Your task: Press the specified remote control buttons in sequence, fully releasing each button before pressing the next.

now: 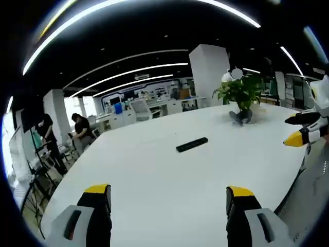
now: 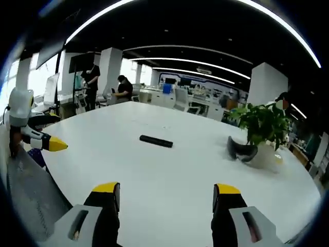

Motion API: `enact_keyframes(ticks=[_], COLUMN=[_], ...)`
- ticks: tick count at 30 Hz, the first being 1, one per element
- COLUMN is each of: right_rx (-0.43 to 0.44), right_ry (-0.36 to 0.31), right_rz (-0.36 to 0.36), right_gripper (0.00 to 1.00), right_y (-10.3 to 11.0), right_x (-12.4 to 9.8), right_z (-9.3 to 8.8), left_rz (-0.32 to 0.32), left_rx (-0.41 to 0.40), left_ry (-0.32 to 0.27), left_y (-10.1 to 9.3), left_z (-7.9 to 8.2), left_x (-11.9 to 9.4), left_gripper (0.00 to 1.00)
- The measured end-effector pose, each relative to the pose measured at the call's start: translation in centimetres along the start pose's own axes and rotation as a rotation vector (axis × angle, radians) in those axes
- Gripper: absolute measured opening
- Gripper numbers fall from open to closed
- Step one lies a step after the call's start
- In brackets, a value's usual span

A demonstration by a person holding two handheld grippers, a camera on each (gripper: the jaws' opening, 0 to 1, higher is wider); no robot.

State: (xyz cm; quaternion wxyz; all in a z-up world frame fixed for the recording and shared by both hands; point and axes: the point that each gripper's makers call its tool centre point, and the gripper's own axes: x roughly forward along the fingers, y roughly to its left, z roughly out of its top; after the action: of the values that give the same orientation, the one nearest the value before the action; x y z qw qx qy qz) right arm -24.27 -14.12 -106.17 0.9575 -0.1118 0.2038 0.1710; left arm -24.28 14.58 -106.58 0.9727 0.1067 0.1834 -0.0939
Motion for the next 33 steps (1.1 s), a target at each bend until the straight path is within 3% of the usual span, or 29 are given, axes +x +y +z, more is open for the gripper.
enact_keyframes(ticks=[33], right_rx=[0.012], right_ry=[-0.021], right_rz=[0.012], right_gripper=[0.76], right_y=[0.18], right_x=[-0.09], right_z=[0.37], left_rz=[0.013], left_rx=[-0.025], left_ry=[-0.019], left_y=[0.35], left_z=[0.28], left_x=[-0.07], left_gripper=[1.0])
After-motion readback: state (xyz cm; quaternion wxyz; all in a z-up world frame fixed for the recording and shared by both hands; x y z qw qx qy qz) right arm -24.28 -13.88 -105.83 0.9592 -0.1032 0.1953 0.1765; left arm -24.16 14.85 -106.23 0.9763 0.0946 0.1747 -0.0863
